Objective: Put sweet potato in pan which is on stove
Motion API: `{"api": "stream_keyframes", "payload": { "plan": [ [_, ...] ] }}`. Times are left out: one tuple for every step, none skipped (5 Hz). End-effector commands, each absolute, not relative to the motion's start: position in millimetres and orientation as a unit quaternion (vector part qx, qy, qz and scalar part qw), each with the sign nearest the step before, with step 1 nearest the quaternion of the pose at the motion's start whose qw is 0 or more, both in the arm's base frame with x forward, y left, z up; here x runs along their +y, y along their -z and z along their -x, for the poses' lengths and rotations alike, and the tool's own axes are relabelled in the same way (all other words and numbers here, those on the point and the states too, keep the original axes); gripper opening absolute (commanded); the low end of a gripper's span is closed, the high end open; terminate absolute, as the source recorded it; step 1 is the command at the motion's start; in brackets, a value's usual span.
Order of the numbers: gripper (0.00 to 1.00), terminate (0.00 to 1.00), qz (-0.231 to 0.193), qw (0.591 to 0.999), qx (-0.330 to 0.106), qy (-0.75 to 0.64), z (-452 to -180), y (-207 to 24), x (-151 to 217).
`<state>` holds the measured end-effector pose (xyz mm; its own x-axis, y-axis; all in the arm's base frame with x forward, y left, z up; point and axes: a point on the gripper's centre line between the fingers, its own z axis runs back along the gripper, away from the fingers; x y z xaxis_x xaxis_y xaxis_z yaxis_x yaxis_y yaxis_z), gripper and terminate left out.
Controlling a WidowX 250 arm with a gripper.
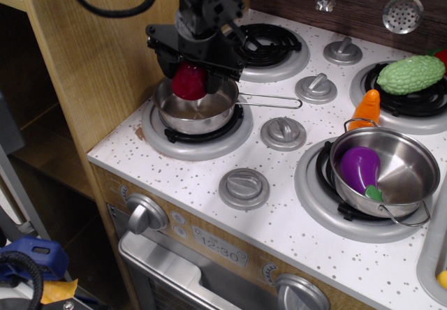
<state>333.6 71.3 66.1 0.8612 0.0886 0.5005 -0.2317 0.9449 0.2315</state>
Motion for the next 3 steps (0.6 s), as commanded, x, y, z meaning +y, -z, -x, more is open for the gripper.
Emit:
{"api": "stream_keyframes", "payload": {
  "plan": [
    [1.00,0.00,-0.132,0.947,-0.283,-0.080,-341.4,-67.2,79.7],
    [1.00,0.00,-0.132,0.947,-0.283,-0.080,-341.4,-67.2,79.7],
    [1.00,1.00,-0.132,0.947,-0.283,-0.080,-341.4,-67.2,79.7]
  ]
}}
